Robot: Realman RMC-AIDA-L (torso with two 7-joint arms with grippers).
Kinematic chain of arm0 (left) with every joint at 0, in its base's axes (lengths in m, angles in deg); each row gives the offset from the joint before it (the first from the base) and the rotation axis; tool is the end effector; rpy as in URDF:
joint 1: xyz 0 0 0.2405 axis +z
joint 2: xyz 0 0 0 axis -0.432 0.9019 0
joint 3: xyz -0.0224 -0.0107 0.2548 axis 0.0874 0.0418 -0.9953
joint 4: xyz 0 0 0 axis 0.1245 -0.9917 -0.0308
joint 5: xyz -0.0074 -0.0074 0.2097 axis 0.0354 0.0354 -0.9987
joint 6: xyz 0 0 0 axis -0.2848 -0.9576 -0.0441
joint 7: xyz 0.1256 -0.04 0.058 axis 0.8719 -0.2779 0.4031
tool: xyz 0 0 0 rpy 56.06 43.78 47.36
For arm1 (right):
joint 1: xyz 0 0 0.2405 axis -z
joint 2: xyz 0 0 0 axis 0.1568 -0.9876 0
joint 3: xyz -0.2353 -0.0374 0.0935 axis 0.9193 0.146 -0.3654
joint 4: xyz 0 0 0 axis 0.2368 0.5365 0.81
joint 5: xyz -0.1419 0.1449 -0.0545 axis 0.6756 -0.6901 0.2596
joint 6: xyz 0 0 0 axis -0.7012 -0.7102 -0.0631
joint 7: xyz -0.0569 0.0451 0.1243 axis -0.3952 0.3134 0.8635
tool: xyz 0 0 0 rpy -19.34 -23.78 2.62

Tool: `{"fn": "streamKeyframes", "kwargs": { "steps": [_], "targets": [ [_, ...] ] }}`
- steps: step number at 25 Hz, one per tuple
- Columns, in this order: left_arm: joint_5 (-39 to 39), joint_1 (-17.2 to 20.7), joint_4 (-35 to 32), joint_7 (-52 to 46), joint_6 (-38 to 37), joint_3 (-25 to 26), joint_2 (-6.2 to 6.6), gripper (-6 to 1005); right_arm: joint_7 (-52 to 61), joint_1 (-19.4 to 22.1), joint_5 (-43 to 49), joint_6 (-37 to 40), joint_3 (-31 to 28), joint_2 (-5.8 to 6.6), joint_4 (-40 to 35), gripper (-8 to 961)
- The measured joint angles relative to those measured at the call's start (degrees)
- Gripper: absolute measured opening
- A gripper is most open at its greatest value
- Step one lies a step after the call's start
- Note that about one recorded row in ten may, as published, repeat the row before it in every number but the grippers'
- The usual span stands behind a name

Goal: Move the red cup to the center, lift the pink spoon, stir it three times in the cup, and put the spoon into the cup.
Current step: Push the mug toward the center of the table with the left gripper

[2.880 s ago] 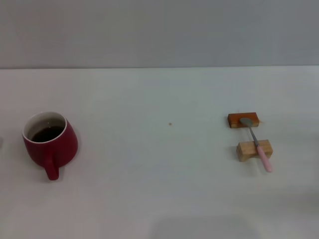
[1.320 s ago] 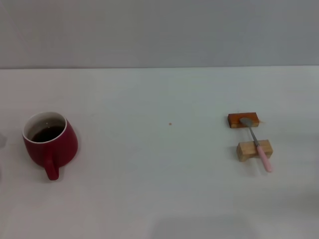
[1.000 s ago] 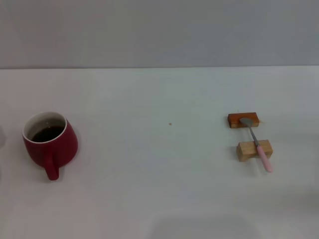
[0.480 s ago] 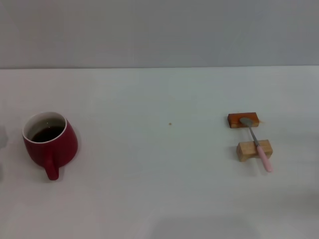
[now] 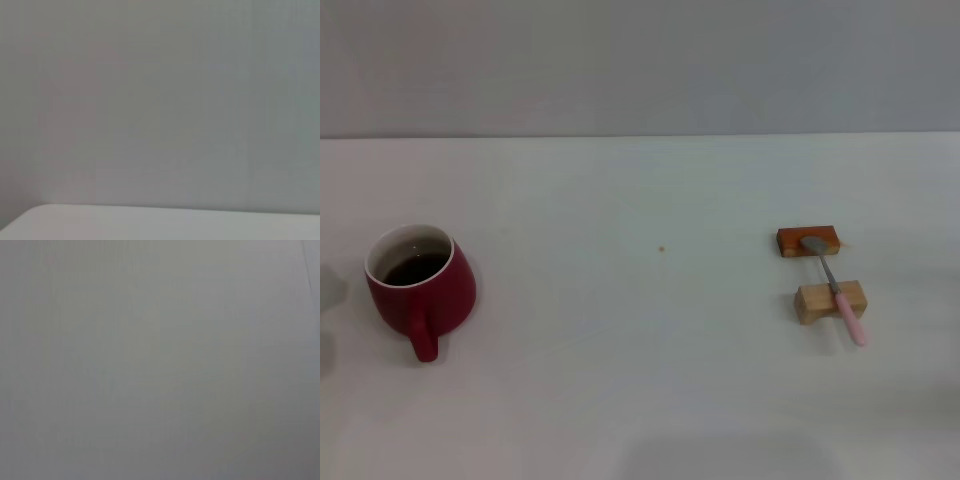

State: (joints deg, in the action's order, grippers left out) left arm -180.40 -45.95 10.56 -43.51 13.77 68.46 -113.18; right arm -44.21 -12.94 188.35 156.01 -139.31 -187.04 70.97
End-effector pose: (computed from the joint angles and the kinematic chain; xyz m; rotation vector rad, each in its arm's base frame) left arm -0.4055 0.3071 0.0171 -1.3906 -0.7435 -0.3947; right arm 0.3680 0.3016 0.0788 -1.0688 0.3772 0.6160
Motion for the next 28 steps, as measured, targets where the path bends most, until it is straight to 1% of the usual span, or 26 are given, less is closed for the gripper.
{"fn": "streamKeyframes", "kwargs": {
  "steps": [4,9,16,17,18,19,28],
  "targets": [
    [-0.03,0.22,0.01,0.00,-0.20,-2.75,0.00,-6,0.00,-0.09,0.00,0.01,0.00,0.00,0.00,737],
    [-0.04,0.26,0.01,0.00,-0.30,-6.52,0.02,-3,0.00,-0.10,0.00,0.01,0.00,0.10,0.00,737],
    [-0.02,0.34,0.40,0.02,-0.55,-9.77,0.19,4,0.00,-0.10,0.00,-0.09,0.00,0.48,0.00,738],
    [-0.03,0.52,0.72,0.04,-0.84,-11.16,0.27,5,0.00,-0.15,0.01,-0.22,0.00,0.57,0.00,738],
    [-0.03,0.52,0.72,0.04,-0.84,-11.16,0.27,6,0.00,-0.15,0.01,-0.22,0.00,0.57,0.00,738],
    [0.04,0.56,0.79,0.05,-1.18,-12.38,0.35,7,0.00,-0.28,0.01,-0.32,0.00,0.59,0.00,738],
    [0.00,0.58,2.02,0.05,-2.02,-16.78,0.31,17,0.00,-0.54,0.01,-0.43,0.00,0.71,-0.09,737]
  ]
}}
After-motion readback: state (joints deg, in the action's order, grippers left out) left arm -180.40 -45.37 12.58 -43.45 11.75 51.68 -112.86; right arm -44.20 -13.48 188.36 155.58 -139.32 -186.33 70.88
